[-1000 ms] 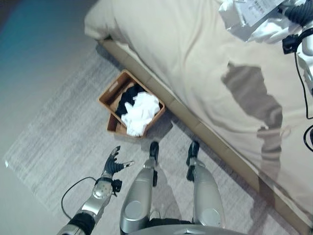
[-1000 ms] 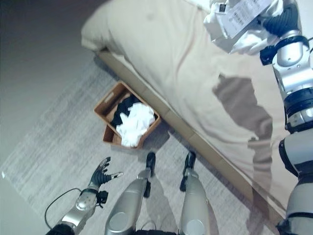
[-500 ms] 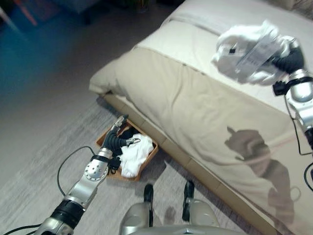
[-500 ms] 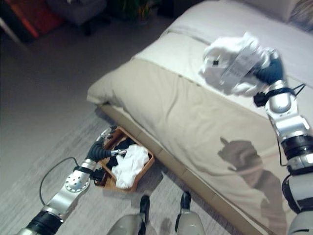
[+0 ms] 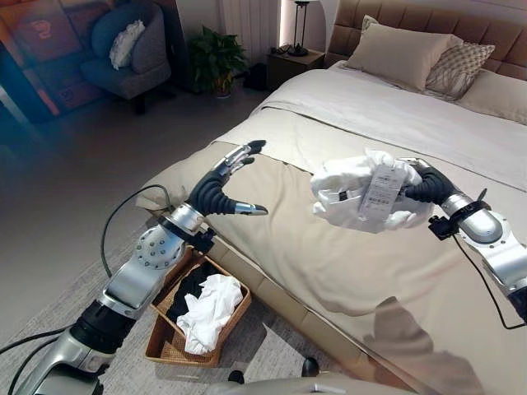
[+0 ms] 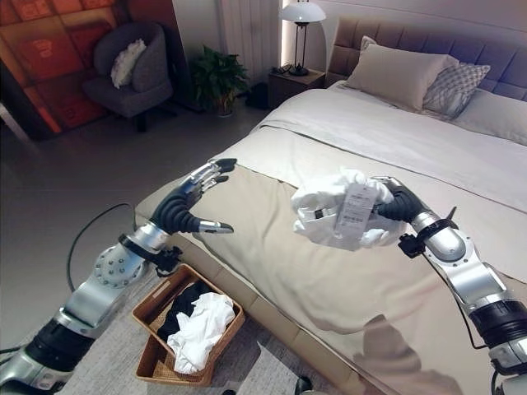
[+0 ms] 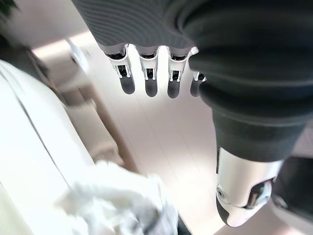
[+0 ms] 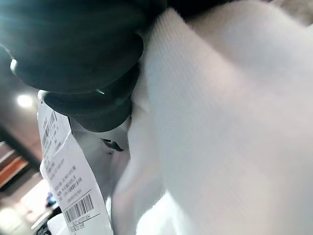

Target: Pick up clothes into the bucket

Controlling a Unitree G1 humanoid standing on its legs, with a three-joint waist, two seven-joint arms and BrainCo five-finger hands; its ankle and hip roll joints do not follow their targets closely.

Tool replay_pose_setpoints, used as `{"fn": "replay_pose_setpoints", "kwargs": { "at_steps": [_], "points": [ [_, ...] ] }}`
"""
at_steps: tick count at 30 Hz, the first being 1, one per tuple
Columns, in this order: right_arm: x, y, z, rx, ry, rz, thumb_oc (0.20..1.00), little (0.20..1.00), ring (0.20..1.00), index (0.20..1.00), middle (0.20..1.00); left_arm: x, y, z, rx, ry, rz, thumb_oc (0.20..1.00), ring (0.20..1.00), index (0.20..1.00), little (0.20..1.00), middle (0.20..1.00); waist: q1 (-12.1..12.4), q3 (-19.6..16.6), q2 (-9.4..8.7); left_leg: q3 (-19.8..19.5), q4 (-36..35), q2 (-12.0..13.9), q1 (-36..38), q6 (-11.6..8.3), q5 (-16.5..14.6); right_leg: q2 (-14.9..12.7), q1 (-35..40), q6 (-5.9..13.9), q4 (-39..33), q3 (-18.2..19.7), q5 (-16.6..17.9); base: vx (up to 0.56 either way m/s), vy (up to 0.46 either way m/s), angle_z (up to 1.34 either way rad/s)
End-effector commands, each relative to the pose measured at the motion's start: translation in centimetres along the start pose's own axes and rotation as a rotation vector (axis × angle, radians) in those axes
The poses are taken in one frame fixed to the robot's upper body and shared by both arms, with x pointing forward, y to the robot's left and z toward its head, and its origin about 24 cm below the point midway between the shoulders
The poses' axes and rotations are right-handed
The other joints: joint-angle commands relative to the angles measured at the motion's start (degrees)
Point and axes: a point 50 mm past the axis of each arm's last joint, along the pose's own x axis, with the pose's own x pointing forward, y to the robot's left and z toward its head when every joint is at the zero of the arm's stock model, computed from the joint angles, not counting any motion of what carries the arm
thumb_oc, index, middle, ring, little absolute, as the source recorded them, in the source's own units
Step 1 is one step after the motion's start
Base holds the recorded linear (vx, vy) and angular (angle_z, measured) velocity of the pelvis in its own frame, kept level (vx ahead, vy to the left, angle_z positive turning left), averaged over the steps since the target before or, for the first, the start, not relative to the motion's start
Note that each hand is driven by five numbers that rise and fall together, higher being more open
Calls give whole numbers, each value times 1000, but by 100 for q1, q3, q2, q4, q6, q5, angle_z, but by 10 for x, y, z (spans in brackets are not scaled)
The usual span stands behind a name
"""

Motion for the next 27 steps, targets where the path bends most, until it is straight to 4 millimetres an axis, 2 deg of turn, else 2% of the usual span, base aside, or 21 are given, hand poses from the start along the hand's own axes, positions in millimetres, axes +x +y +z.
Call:
{"fn": "replay_pose_setpoints", "kwargs": {
  "at_steps": [1, 4, 7, 10, 15, 17, 27],
  "points": [
    [7, -2, 33, 70, -179, -11, 200, 200, 200, 200, 200, 13, -3, 11, 92, -75, -89, 1000, 1000, 1000, 1000, 1000, 173, -482, -367, -35, 329, -76, -228, -21, -368, -327, 35, 342, 428, -166, -276, 0, 0, 0],
    [9, 6, 51, 105, -268, 14, 200, 200, 200, 200, 200, 14, -7, 10, 110, -65, -114, 1000, 1000, 1000, 1000, 1000, 189, -510, -364, -32, 344, -75, -180, -11, -395, -324, 89, 343, 417, -151, -282, 0, 0, 0],
    [9, 9, 57, 126, -297, 21, 200, 200, 200, 200, 200, 14, -9, 8, 103, -56, -124, 1000, 1000, 1000, 1000, 1000, 194, -511, -366, -35, 339, -74, -144, -8, -401, -316, 128, 343, 405, -148, -291, 0, 0, 0],
    [12, 15, 73, 162, -380, 30, 200, 200, 200, 200, 200, 15, -11, 7, 112, -55, -138, 1000, 1000, 1000, 1000, 1000, 213, -533, -367, -41, 341, -62, -101, 0, -411, -309, 187, 333, 405, -158, -322, 0, 0, 0],
    [14, 23, 87, 199, -446, 52, 200, 200, 200, 200, 200, 16, -13, 5, 124, -50, -130, 1000, 1000, 1000, 1000, 1000, 220, -530, -394, -62, 359, -69, -104, 15, -374, -330, 200, 322, 425, -178, -310, 0, 0, 0],
    [15, 32, 99, 232, -500, 104, 200, 200, 200, 200, 200, 16, -14, 3, 146, -44, -122, 1000, 1000, 1000, 1000, 1000, 233, -556, -397, -76, 341, -53, -47, 11, -424, -316, 246, 324, 430, -191, -365, 19, -3, 0],
    [10, 43, 124, 272, -608, 260, 200, 200, 200, 200, 200, 14, -15, 4, 204, -54, -113, 1000, 1000, 1000, 1000, 1000, 244, -560, -430, -106, 337, -50, -77, 13, -355, -316, 229, 314, 428, -200, -324, -12, 2, 0]
  ]
}}
